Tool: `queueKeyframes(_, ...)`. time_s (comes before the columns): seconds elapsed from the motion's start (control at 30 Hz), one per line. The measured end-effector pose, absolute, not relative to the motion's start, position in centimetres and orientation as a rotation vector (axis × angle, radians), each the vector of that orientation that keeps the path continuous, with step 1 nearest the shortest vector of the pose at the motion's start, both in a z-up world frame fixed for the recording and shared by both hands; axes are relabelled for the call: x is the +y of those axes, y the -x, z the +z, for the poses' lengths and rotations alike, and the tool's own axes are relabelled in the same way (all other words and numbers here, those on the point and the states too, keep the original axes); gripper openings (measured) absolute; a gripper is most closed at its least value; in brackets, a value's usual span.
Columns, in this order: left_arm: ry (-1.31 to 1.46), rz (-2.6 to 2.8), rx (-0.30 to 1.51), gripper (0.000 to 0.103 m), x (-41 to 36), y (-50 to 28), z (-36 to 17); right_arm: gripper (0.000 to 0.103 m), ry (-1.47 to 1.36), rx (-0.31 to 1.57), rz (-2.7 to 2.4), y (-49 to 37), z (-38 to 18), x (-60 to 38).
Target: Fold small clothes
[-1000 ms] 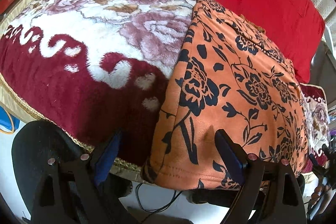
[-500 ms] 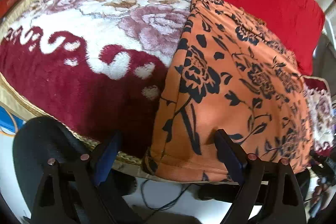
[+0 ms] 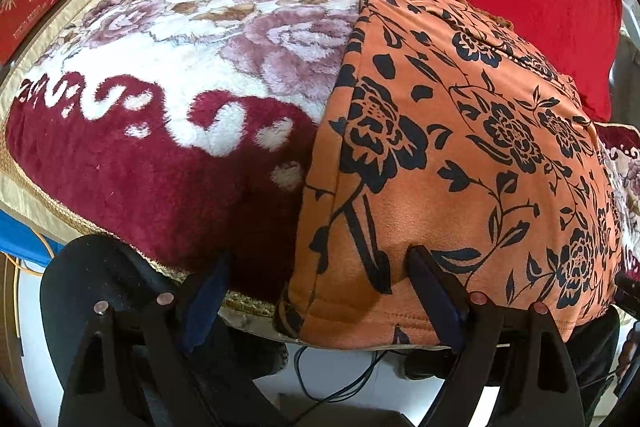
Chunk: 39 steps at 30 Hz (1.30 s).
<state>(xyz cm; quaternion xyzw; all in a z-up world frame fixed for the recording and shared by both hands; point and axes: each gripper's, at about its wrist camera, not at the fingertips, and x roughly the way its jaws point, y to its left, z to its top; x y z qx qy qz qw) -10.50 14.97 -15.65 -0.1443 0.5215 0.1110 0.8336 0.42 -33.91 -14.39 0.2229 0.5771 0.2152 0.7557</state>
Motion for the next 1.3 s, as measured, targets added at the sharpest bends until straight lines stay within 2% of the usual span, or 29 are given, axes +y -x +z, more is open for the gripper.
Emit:
queueKeyframes(0.07,0.302,0.226,1.104,0.082,14.9,10.5,-15.6,0.079,-0.437,1.268,0.469,-0.5,-14.2,-33.0)
queueKeyframes(0.23,0.271,0.191,1.098,0.057,14.3,10.5,-15.2,0.079,-0.424,1.268,0.468,-0.4,-14.2,-32.6)
queueKeyframes(0.3,0.267,0.18,1.097,0.041,14.2,10.5,-15.1,0.078,-0.44,1.274,0.459,-0.5,-14.2,-32.9)
queueKeyframes(0.33,0.264,0.173,1.095,0.032,14.2,10.4,-15.0,0.067,-0.421,1.284,0.435,-0.5,-14.1,-32.8)
queueKeyframes(0.37,0.27,0.153,1.097,0.011,14.1,10.4,-15.0,0.049,-0.386,1.294,0.404,-0.5,-14.0,-32.8)
queueKeyframes(0.4,0.273,0.133,1.098,0.008,14.0,10.3,-14.8,0.037,-0.38,1.296,0.392,-0.4,-14.0,-33.1)
queueKeyframes(0.43,0.263,0.133,1.095,0.008,14.0,10.3,-14.7,0.019,-0.429,1.299,0.404,-0.4,-14.1,-33.7)
queueKeyframes(0.47,0.262,0.123,1.085,0.007,14.0,10.3,-14.3,0.008,-0.492,1.302,0.427,-0.3,-14.3,-34.4)
queueKeyframes(0.67,0.302,0.108,0.962,0.007,15.3,11.1,-9.9,0.01,-0.644,1.199,0.536,0.4,-11.4,-35.7)
queueKeyframes(0.83,0.351,0.12,1.107,0.01,15.3,9.9,-14.2,0.013,-0.704,1.342,0.474,-0.5,-16.3,-36.0)
queueKeyframes(0.9,0.368,0.135,1.086,0.018,15.3,10.1,-14.5,0.014,-0.797,1.338,0.471,-0.4,-17.3,-36.6)
queueKeyframes(1.0,0.359,0.102,1.089,0.032,14.9,9.9,-14.4,0.014,-0.79,1.345,0.486,-0.6,-17.3,-36.3)
queueKeyframes(1.03,0.353,0.094,1.095,0.032,14.9,9.8,-14.4,0.014,-0.791,1.349,0.493,-0.7,-17.4,-36.2)
queueKeyframes(1.07,0.341,0.092,1.097,0.025,14.8,9.8,-14.2,0.014,-0.795,1.353,0.497,-0.8,-17.4,-36.2)
queueKeyframes(1.1,0.332,0.092,1.094,0.007,14.7,10.0,-13.9,0.015,-0.798,1.353,0.5,-0.9,-17.2,-36.1)
queueKeyframes(1.17,0.355,0.069,1.052,0.007,14.9,10.5,-12.5,0.01,-0.857,1.314,0.538,-0.7,-16.3,-36.9)
queueKeyframes(1.3,0.366,0.054,0.985,0.007,15.9,11.4,-10.5,0.01,-0.869,1.221,0.554,-0.2,-13.2,-38.5)
